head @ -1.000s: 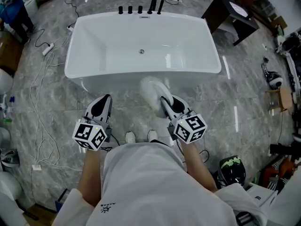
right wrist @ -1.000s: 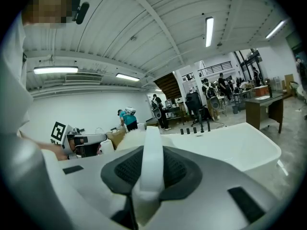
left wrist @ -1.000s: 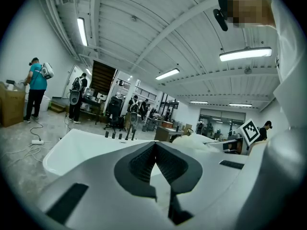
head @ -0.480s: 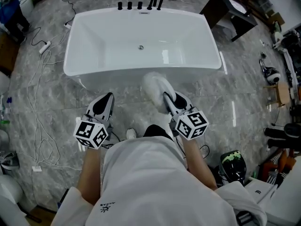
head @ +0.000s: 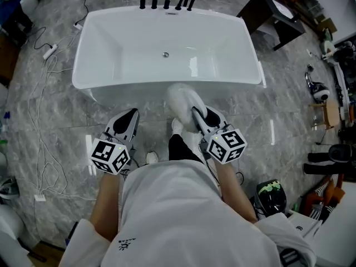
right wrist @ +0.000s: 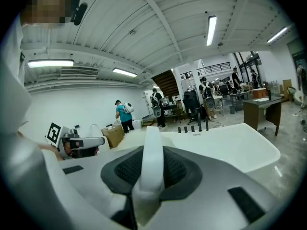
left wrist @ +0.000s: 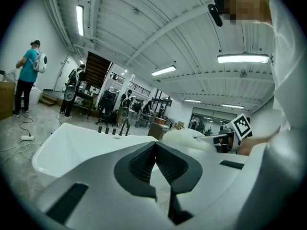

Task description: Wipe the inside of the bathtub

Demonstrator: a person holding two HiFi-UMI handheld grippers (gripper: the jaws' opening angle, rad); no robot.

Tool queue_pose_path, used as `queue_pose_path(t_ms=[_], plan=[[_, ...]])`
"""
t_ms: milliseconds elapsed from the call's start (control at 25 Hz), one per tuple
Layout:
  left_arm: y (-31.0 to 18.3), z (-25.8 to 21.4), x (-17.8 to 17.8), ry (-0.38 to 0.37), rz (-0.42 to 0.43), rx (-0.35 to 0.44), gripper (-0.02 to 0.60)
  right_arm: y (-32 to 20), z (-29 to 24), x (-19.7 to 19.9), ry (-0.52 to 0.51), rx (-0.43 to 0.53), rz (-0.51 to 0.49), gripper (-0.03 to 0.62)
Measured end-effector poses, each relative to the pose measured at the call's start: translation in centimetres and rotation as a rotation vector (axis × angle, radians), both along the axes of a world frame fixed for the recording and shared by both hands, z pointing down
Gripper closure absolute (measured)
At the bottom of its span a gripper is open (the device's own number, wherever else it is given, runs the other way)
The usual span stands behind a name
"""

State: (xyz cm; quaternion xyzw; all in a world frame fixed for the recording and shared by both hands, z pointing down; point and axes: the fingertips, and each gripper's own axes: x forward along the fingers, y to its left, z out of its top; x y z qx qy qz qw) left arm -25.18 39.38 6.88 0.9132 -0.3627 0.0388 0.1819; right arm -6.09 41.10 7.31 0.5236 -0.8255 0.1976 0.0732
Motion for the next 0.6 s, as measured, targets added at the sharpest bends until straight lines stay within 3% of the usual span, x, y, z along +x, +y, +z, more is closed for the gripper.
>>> queue_pose_path(t_ms=[280,600], plan=[[-4.3,0.9,2.4,-0.02,-0.026,-0.018,0.571,-5.3,1.5,1.8,-0.027,-0.018,-0.048,0.494],[-12.4,1.1,8.0,-0.027,-0.065,-0.065,0.571,-14.7,1.7,6.4,-0.039,-0.04,-0.139,0.496]])
